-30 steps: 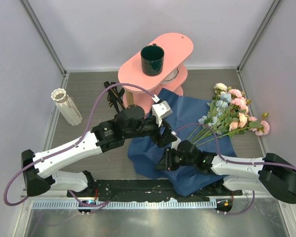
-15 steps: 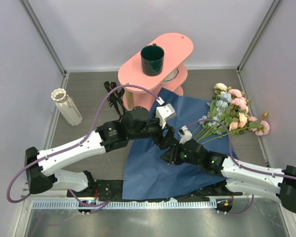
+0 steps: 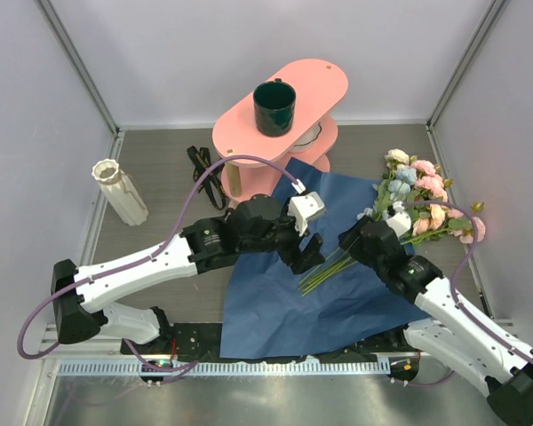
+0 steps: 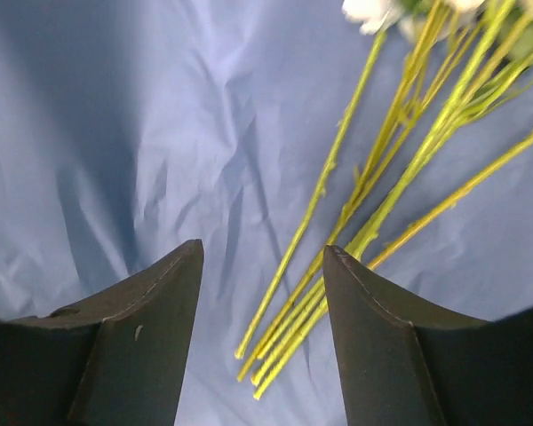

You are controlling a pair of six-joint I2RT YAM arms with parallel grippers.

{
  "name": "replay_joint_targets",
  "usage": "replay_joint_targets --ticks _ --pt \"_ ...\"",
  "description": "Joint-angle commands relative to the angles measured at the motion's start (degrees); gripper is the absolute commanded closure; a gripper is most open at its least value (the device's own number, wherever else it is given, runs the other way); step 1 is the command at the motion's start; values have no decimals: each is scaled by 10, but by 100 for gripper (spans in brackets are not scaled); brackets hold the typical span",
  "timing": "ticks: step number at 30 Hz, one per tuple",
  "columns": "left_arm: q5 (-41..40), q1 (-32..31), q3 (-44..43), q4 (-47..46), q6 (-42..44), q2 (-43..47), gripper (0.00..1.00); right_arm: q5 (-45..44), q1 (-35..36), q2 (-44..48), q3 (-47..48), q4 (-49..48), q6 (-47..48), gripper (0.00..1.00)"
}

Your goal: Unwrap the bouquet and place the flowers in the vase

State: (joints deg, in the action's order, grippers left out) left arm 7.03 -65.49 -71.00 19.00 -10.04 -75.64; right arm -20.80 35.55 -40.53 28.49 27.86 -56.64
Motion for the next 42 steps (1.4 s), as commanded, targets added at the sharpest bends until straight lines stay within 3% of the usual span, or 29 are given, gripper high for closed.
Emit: replay_joint_targets --ticks 1,7,12,18,28,42 --pt "-24 -10 -24 1 12 13 23 -55 -68 -44 74 41 21 37" --pt "-45 -19 -21 1 18 30 20 -3 -176 -92 88 30 29 46" --pt "-52 -21 -20 1 15 44 20 -28 -228 -78 56 12 8 53" --pt "-51 -22 -18 -2 14 44 19 29 -297 -118 25 -51 34 64" --pt "-41 -22 -19 -3 13 37 20 -1 -308 -143 10 -128 93 70" --pt "-42 -22 -20 -1 13 32 20 8 -307 -217 -6 -180 85 69"
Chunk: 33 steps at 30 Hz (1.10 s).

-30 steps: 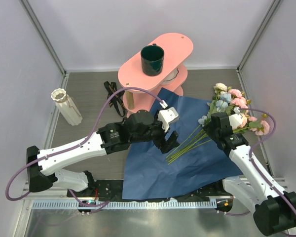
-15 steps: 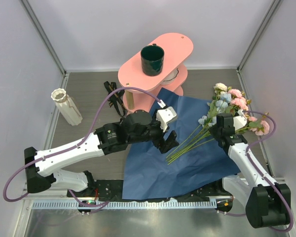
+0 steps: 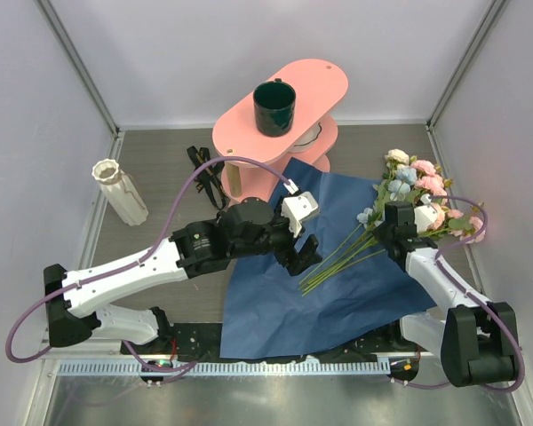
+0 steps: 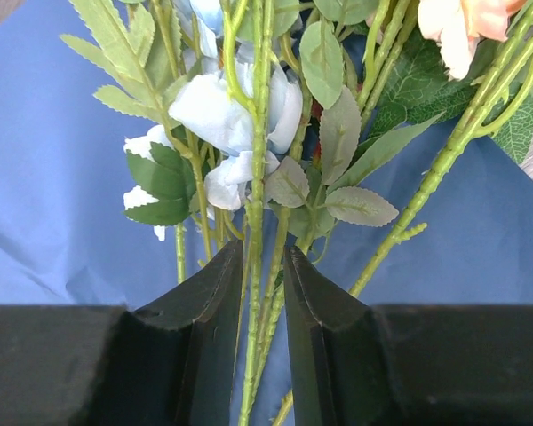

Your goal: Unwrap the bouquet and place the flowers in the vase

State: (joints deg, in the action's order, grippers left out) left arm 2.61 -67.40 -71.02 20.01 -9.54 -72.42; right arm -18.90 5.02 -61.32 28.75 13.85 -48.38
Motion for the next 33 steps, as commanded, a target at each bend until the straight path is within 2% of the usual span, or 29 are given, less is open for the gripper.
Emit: replay_joint_targets --ticks 1,11,14,15,17,25,33 --pt "2 -3 -20 -11 8 0 20 -10 -2 -12 -9 -43 2 69" --pt "4 -3 -20 -12 8 3 20 -16 -2 -20 -36 -85 -15 72" --pt "1 -3 -20 -12 8 -1 20 -17 -2 -12 -44 -94 -20 78" --pt "0 -3 -20 -11 8 -2 20 -18 -3 -8 -45 -95 -21 85" --pt "-8 -3 -21 -8 12 -7 20 -17 -2 4 -45 -94 -18 87" --pt "-38 -3 -16 -10 30 10 20 -30 -2 66 -24 -28 -17 99" --pt "-52 -3 -12 -13 47 25 17 -16 -2 131 -4 15 -32 99"
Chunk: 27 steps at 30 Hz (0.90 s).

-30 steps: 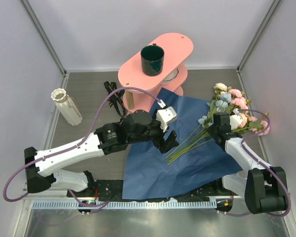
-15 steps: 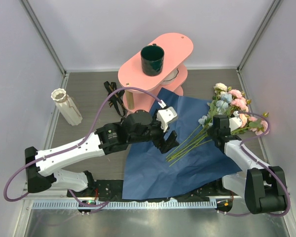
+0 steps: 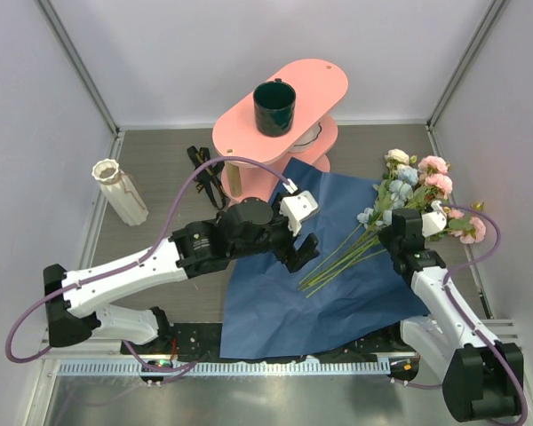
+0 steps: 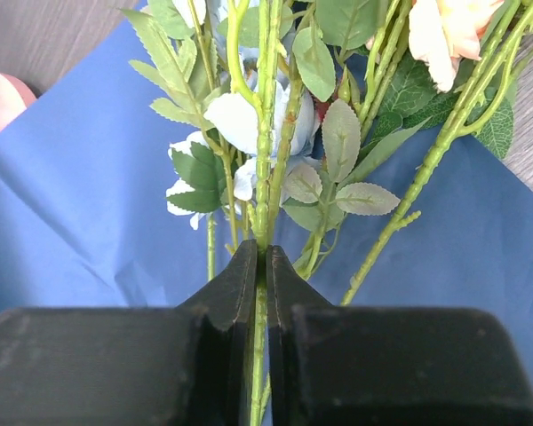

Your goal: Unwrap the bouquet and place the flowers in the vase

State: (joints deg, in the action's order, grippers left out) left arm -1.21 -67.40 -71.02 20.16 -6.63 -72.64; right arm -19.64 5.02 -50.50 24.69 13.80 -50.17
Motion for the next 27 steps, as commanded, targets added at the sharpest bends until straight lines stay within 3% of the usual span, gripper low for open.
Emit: replay_joint_targets --ticks 1,9,17,24,27 --pt "-13 -3 -12 -15 21 29 16 -3 -2 29 43 20 -20 99" --pt "-2 -3 4 -36 18 85 11 35 -2 142 62 42 -3 99" --pt "9 -3 10 -49 -10 107 8 90 -3 209 120 48 119 99" --pt "35 -3 0 -42 -30 102 7 140 -3 256 106 25 216 99" --pt "38 -3 0 -42 -33 98 8 160 -3 281 86 -28 229 99"
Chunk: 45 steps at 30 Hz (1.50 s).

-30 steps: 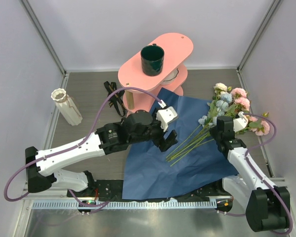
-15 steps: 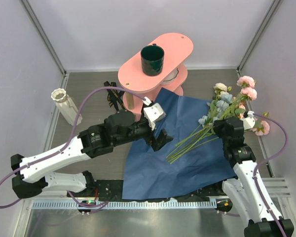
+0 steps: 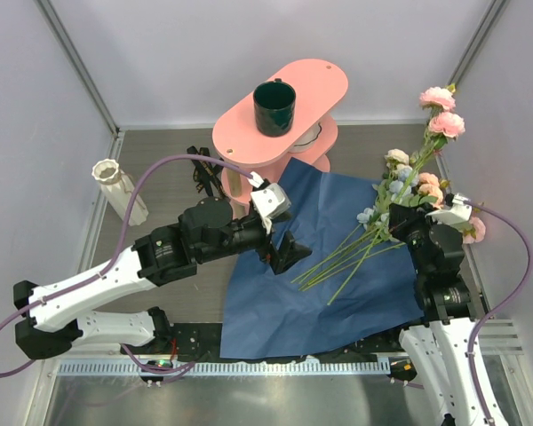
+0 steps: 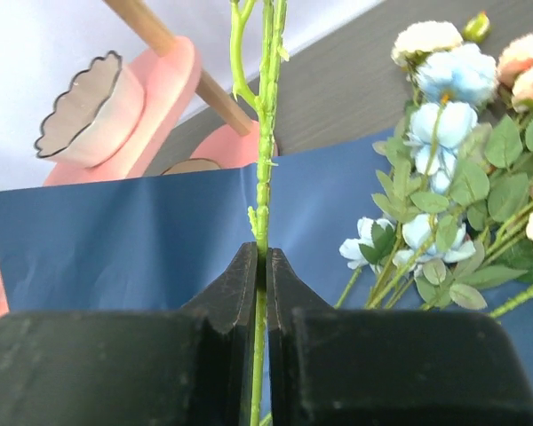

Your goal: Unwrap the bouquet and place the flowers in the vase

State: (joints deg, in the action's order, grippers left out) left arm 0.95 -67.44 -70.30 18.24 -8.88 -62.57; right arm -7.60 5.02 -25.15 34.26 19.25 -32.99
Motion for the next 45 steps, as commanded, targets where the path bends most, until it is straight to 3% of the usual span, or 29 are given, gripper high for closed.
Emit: replay_joint_targets --ticks 1,9,15,17,20,29,33,38,45 --pt "19 -2 -7 -23 -11 -3 8 51 -3 33 -18 -115 64 99" --pt "36 -1 -17 -24 -22 -9 8 237 -2 73 2 -217 49 99" --pt "115 27 -128 5 -116 -51 15 395 -2 71 63 -217 59 99" --pt "156 36 -186 14 -141 -89 13 439 -2 67 68 -244 44 99" --pt "154 36 -240 23 -170 -129 6 492 -2 56 75 -300 0 99" --pt "168 42 -312 -4 -228 -214 16 535 -3 45 62 -419 -102 99" --pt "170 42 -314 -28 -235 -233 32 543 -2 49 47 -439 -115 99" --pt "199 42 -302 -81 -251 -237 35 556 -2 45 37 -448 -122 99" --pt "187 42 -294 -96 -247 -225 53 564 -3 49 25 -456 -128 99"
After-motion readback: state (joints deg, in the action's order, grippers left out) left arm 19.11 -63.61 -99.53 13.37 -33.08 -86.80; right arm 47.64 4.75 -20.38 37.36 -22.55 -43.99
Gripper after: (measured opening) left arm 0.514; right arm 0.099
